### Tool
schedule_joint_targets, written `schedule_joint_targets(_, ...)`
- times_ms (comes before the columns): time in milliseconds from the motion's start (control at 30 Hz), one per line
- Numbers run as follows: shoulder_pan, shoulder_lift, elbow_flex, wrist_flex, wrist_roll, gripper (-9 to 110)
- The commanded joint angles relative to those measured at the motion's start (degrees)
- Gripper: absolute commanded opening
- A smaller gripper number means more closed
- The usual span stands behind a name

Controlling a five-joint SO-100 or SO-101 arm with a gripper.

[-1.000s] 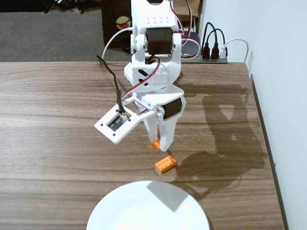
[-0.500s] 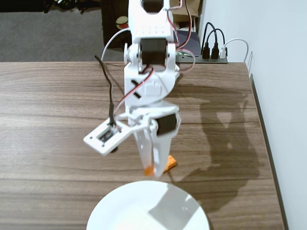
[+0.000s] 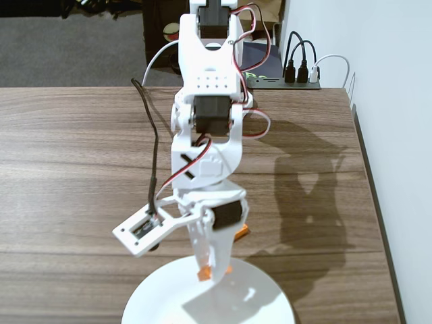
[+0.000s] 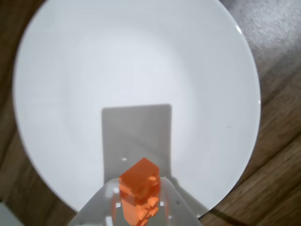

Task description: Grasp a lego block and put it on the plate.

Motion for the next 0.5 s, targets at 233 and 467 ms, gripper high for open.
schedule_joint_targets(233,0.6,-2.1,-2.5,0.0,2.2,3)
schedule_joint_targets(467,0.4,-2.5,-2.4,0.4,3.3,3)
